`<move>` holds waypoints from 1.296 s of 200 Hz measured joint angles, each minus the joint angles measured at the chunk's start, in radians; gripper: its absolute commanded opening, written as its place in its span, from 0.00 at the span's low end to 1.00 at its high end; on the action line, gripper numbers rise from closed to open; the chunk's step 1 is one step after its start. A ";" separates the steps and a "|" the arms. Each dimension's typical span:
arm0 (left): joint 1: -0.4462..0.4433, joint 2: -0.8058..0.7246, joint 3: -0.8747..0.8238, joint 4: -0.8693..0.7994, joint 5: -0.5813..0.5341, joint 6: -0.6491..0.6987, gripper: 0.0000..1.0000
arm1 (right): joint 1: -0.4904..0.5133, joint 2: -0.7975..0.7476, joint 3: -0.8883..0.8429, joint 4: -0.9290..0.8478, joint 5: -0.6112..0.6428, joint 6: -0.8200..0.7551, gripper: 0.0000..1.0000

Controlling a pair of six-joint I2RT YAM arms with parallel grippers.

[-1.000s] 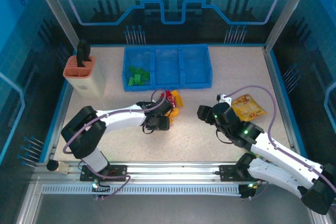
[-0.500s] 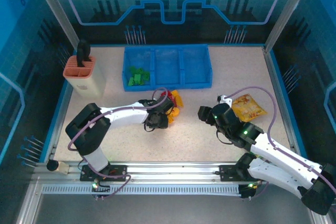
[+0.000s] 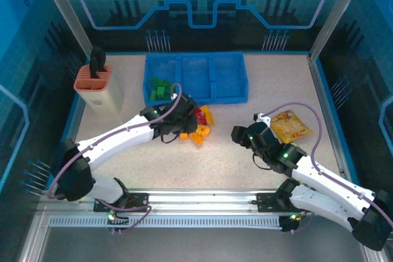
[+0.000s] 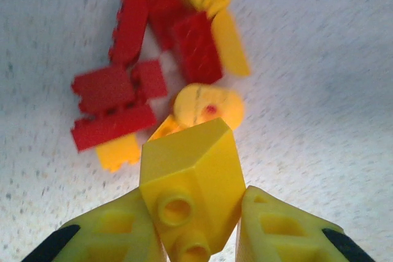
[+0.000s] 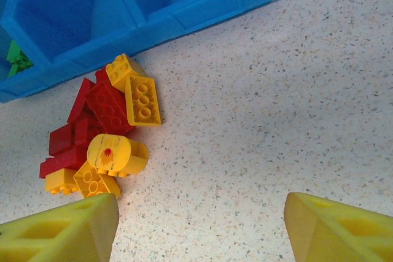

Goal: Sort the legos into containers by color
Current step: Pick up the lego from the center of the table, then place the lego in the container.

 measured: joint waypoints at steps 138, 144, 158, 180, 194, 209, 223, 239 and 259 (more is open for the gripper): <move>0.308 0.674 0.724 -0.103 0.093 0.161 0.41 | 0.001 -0.103 -0.029 -0.056 -0.018 0.026 0.72; 0.309 0.684 0.741 -0.110 0.096 0.167 0.52 | 0.001 -0.100 -0.030 -0.056 -0.018 0.026 0.72; 0.308 0.690 0.766 -0.132 0.101 0.174 0.69 | 0.001 -0.088 -0.031 -0.057 -0.019 0.026 0.72; 0.304 0.670 0.778 -0.157 0.113 0.172 0.76 | 0.001 -0.075 -0.031 -0.057 -0.023 0.025 0.72; 0.298 0.615 0.738 -0.151 0.116 0.171 0.78 | 0.001 -0.069 -0.031 -0.056 -0.023 0.025 0.72; 0.286 0.520 0.675 -0.146 0.119 0.170 0.78 | 0.001 -0.053 -0.031 -0.055 -0.026 0.023 0.72; 0.267 0.397 0.606 -0.131 0.119 0.170 0.78 | 0.001 -0.024 -0.030 -0.053 -0.031 0.011 0.72; 0.242 0.237 0.504 -0.087 0.118 0.170 0.78 | 0.002 0.029 -0.016 -0.047 -0.041 -0.019 0.72; 0.208 0.033 0.343 -0.025 0.118 0.161 0.78 | 0.005 0.134 0.052 -0.042 -0.054 -0.084 0.72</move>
